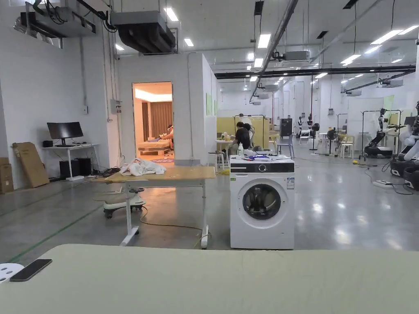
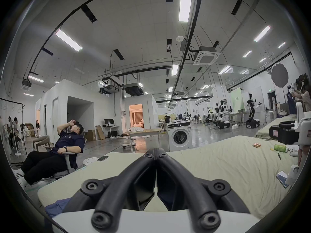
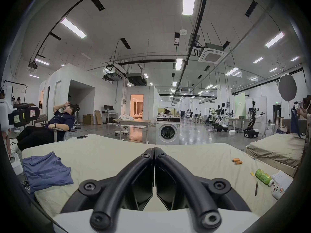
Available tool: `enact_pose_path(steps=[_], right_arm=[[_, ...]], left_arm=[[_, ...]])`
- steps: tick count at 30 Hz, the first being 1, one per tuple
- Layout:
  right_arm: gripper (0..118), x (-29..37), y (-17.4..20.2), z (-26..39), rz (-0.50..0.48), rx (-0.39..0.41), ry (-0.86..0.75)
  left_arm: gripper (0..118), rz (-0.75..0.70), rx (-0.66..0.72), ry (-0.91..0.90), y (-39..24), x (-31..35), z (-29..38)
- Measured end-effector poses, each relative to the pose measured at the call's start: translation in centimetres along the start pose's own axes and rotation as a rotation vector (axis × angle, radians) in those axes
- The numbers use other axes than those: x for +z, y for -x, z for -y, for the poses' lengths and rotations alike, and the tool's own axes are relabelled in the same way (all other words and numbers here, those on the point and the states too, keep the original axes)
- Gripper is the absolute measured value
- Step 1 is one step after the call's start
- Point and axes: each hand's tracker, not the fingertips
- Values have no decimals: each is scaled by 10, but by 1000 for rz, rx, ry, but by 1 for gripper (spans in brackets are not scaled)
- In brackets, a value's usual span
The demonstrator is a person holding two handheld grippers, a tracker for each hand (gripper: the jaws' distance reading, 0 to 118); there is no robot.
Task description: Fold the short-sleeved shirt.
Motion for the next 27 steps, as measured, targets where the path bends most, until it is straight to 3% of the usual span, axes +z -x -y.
enact_pose_path(steps=[17, 27], right_arm=[[0, 1, -5, 3, 19, -1, 9], [0, 3, -15, 2, 51, -43, 20]], left_arm=[[0, 15, 30, 24, 2, -6, 7], [0, 12, 61, 12, 12, -5, 5]])
